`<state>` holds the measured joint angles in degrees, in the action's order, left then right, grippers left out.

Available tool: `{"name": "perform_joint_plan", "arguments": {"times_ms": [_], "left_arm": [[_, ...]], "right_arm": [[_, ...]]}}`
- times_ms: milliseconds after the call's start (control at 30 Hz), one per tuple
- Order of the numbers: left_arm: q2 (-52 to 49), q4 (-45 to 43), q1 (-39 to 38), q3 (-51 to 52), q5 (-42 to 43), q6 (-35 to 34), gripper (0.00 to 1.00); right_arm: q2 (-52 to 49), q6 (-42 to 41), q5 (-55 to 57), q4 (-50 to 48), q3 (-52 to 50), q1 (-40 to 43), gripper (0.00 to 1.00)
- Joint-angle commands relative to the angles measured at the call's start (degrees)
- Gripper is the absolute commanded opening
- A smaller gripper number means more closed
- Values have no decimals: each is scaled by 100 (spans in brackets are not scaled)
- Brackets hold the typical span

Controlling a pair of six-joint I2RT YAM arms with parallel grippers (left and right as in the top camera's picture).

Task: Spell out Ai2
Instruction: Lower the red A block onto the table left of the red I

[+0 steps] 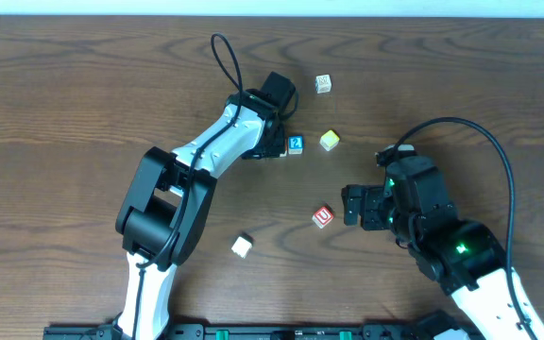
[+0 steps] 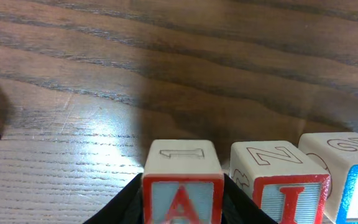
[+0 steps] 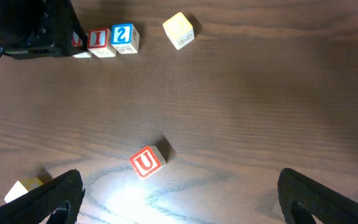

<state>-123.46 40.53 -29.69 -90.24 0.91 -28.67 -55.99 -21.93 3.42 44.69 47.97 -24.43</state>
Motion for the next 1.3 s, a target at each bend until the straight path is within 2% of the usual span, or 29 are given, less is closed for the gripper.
{"name": "perform_joint_plan", "arguments": {"times_ms": [0, 567, 900, 1267], "left_arm": [[-138, 11, 0, 20, -90, -52, 37], [-138, -195, 4, 20, -157, -50, 40], [-138, -313, 9, 20, -496, -50, 43], [-136, -717, 42, 7, -498, -50, 44]], "right_arm": [[9, -52, 17, -11, 0, 68, 99], [9, -52, 17, -9, 0, 68, 99], [9, -52, 17, -9, 0, 68, 99], [9, -52, 17, -9, 0, 68, 99]]}}
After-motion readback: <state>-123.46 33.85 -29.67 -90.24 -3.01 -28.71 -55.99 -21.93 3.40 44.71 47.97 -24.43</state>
